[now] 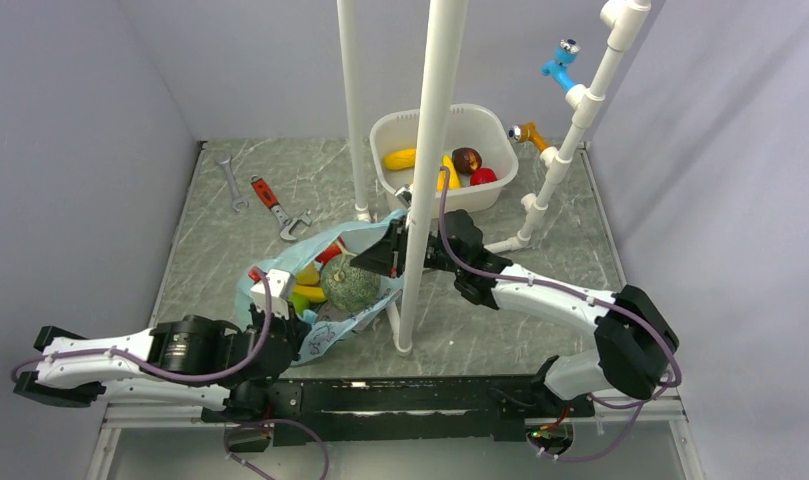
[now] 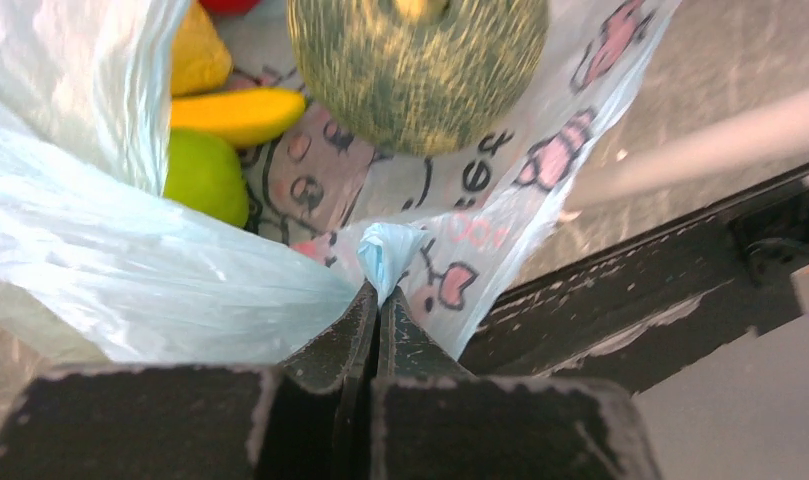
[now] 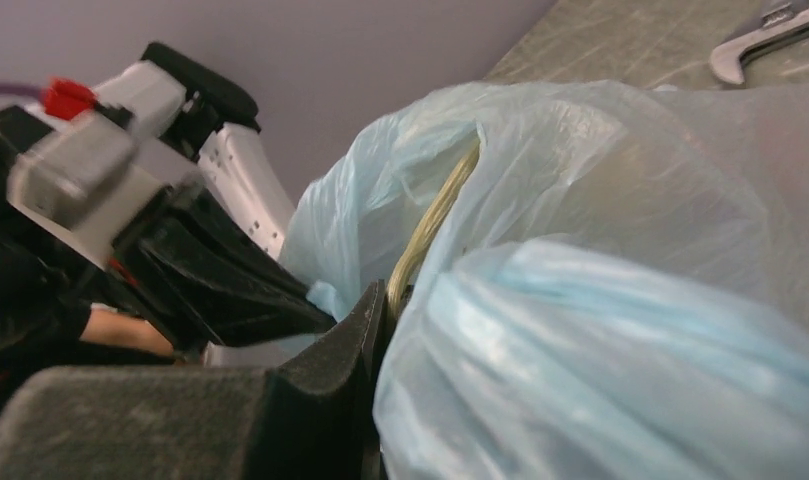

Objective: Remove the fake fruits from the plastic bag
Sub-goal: Take out the fake fruit from the plastic bag.

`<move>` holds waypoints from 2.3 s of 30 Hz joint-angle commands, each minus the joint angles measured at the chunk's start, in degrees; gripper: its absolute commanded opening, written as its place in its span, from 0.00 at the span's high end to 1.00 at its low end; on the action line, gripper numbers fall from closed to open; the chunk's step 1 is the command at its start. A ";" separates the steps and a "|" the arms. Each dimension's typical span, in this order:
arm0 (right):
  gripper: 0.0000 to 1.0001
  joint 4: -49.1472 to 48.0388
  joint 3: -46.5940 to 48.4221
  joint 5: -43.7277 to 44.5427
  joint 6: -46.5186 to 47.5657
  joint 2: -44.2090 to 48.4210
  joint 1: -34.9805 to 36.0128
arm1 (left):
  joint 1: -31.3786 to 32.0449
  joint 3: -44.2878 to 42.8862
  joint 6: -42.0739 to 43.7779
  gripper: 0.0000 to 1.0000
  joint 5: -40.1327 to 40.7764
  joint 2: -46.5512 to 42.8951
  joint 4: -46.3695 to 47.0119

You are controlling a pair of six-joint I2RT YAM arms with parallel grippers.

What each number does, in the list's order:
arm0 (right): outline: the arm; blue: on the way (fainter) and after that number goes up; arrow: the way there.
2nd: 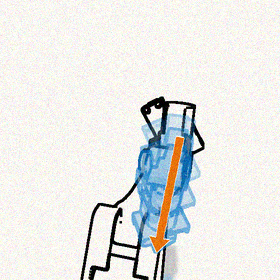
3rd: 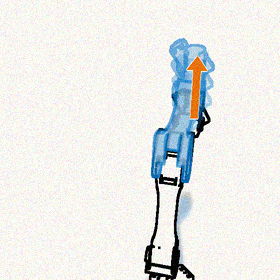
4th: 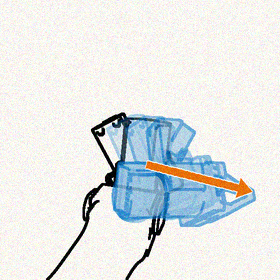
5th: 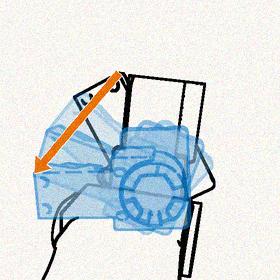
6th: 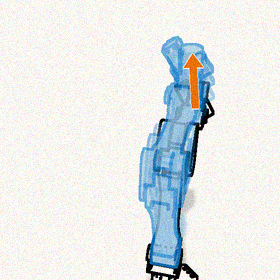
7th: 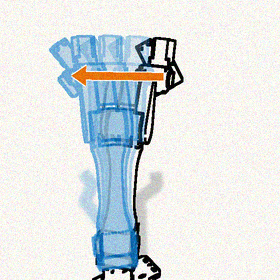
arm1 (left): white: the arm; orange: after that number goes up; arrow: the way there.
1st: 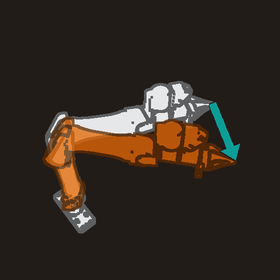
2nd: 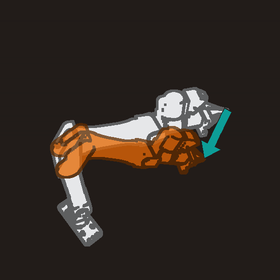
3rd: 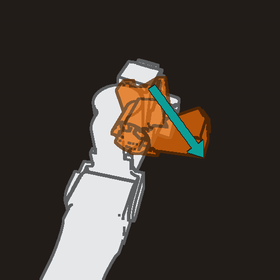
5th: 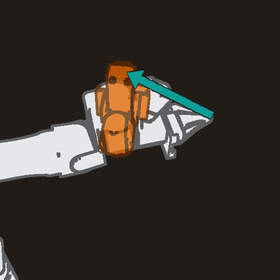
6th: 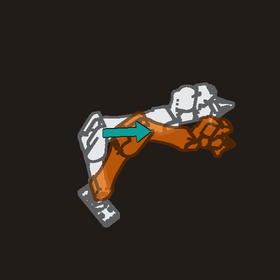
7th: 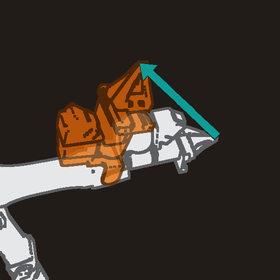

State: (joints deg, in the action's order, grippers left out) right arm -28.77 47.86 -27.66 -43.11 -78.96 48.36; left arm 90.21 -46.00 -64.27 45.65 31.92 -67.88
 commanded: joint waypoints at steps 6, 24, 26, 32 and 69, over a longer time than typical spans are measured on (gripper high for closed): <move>1.00 -4.15 3.10 -17.67 0.32 -11.04 0.56 | 0.29 -6.47 -1.10 1.00 13.32 -1.78 -2.06; 1.00 -15.89 1.96 -29.11 -7.06 -14.62 4.07 | -17.91 -6.24 20.56 1.00 -2.47 6.86 10.47; 1.00 -14.00 0.43 -28.50 -5.38 -12.97 3.28 | -24.18 -4.75 26.10 1.00 -7.01 5.64 14.45; 1.00 -14.26 -2.31 -28.09 -4.89 -12.40 -0.36 | -34.12 -6.11 28.77 1.00 -15.08 6.96 14.37; 1.00 -4.92 -0.25 -26.57 2.87 -8.16 -1.08 | -38.90 -26.81 59.66 0.01 -39.22 23.91 20.85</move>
State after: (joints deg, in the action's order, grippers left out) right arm -32.34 45.69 -54.26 -41.50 -89.86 47.22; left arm 54.43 -74.19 -12.36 8.21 51.33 -54.52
